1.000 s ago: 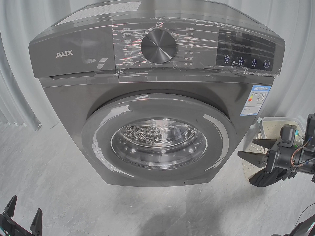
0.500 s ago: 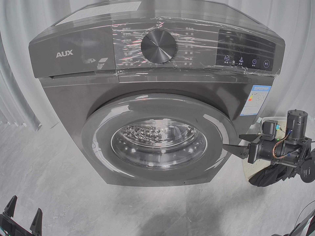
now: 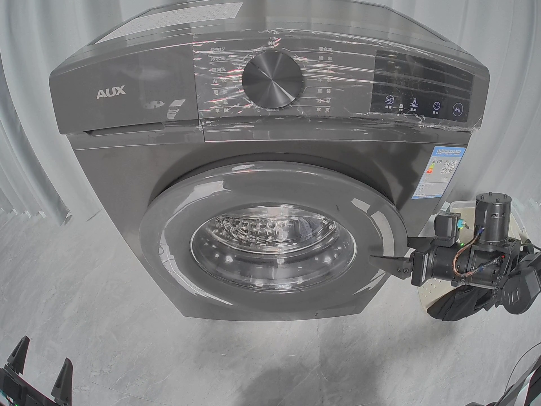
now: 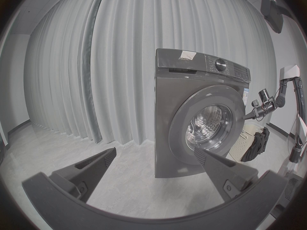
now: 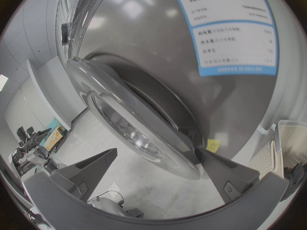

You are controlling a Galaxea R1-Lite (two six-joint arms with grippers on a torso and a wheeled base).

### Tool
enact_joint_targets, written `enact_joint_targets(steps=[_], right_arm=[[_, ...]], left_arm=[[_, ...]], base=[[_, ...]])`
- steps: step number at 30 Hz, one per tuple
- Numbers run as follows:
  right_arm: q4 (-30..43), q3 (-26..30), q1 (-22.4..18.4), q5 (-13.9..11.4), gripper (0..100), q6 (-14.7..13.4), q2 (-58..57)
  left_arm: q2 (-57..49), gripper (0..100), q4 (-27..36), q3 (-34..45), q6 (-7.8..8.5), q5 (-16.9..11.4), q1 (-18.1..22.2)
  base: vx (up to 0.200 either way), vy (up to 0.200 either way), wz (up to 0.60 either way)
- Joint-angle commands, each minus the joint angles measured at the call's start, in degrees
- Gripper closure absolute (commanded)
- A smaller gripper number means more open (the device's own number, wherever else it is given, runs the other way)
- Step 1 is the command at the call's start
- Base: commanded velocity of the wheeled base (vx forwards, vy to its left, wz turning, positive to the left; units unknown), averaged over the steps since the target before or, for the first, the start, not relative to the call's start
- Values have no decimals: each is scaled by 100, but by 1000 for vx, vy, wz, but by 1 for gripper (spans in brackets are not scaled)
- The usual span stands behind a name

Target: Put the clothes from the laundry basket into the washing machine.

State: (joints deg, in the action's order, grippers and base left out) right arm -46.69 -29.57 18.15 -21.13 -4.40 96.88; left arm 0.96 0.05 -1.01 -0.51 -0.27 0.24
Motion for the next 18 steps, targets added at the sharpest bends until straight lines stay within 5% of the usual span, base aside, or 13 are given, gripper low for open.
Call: enact_joint_targets(steps=[1,7,15,18], right_arm=[[-60,470,66,-14,0,36,-310],[-156,980,57,-32,0,53,-899],[-183,628,66,-14,0,36,-688],[-183,453,127,-6,0,36,-415]], left_arm=[[-96,0,-5,92,-2,0,2],[-96,0,-5,92,7,0,2],[-96,0,-5,92,7,0,2],[-96,0,4,92,-2,-8,2]], base=[[0,0,0],[0,0,0],[0,0,0],[-200,0,0]])
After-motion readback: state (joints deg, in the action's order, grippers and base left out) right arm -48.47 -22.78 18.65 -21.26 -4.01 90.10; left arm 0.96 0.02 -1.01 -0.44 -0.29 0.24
